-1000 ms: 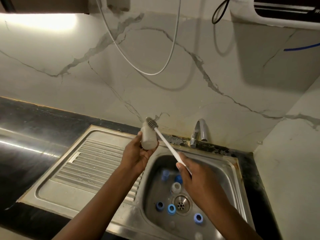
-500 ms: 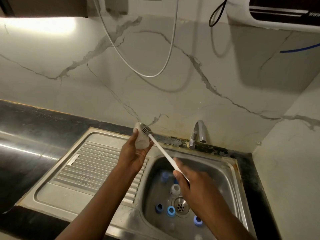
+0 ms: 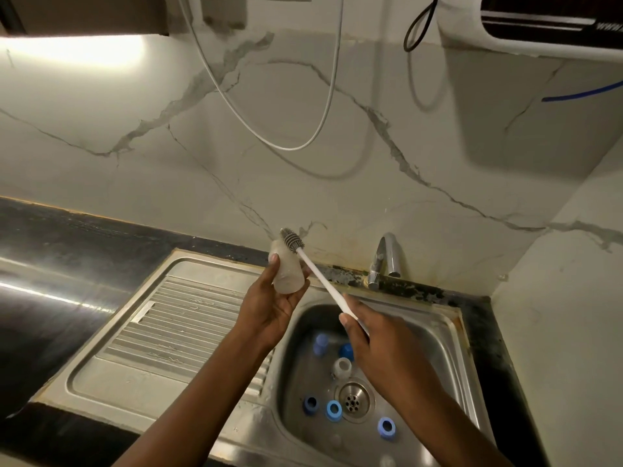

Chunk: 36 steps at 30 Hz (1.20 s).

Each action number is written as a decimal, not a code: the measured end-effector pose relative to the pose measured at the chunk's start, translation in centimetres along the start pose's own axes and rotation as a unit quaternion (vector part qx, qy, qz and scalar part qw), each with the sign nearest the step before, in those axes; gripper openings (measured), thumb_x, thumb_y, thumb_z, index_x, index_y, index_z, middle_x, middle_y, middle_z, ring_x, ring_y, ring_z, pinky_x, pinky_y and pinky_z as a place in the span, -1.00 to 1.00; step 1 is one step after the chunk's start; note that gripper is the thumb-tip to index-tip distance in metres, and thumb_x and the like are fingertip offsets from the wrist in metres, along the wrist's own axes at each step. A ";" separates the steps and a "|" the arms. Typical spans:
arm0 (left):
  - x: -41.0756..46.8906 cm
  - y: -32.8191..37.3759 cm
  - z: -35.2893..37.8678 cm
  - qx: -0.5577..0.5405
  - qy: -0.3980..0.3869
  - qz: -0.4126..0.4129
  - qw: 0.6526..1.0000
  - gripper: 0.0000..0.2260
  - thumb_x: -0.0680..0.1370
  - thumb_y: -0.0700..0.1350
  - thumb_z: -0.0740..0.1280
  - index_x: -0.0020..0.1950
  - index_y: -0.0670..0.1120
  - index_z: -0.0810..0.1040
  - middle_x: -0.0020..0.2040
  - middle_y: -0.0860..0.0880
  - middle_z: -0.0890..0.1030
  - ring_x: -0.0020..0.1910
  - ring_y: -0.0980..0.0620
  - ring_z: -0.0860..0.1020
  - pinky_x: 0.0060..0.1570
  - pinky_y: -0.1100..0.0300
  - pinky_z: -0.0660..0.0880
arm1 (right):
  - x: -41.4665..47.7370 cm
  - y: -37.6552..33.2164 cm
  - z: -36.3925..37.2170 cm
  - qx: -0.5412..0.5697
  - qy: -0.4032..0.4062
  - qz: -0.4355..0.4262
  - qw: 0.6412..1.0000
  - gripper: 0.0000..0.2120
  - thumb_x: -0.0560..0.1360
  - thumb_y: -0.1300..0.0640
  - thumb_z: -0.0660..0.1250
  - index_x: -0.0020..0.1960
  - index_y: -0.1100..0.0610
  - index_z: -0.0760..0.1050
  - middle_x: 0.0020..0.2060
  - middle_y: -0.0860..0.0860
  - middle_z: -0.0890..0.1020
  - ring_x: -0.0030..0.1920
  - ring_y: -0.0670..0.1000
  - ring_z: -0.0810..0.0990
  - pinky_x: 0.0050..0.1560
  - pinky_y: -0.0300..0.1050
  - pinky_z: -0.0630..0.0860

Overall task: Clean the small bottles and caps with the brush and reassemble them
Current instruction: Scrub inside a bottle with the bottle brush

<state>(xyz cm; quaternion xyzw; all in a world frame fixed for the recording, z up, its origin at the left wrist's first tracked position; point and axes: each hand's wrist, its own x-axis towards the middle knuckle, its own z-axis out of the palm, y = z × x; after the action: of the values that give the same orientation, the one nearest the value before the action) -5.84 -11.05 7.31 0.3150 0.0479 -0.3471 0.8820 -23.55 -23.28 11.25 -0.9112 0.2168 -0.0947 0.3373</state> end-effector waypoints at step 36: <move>1.2 3.3 -1.6 0.034 0.047 0.017 0.998 -0.44 0.51 -0.10 0.48 0.42 -0.34 0.45 0.23 -0.35 0.65 0.10 -0.27 0.73 0.09 -0.16 0.66 | -0.7 1.4 1.0 0.004 -0.029 -0.006 1.000 -0.51 0.68 -0.19 0.15 0.59 -0.25 0.23 -0.08 -0.12 0.67 -0.14 -0.15 0.67 -0.06 -0.25 0.65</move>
<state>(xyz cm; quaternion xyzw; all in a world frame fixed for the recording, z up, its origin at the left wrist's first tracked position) -2.65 -8.94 7.38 0.3613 0.0719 -0.3187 0.8733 -24.33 -23.28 9.56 -0.9137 0.2007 -0.0710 0.3461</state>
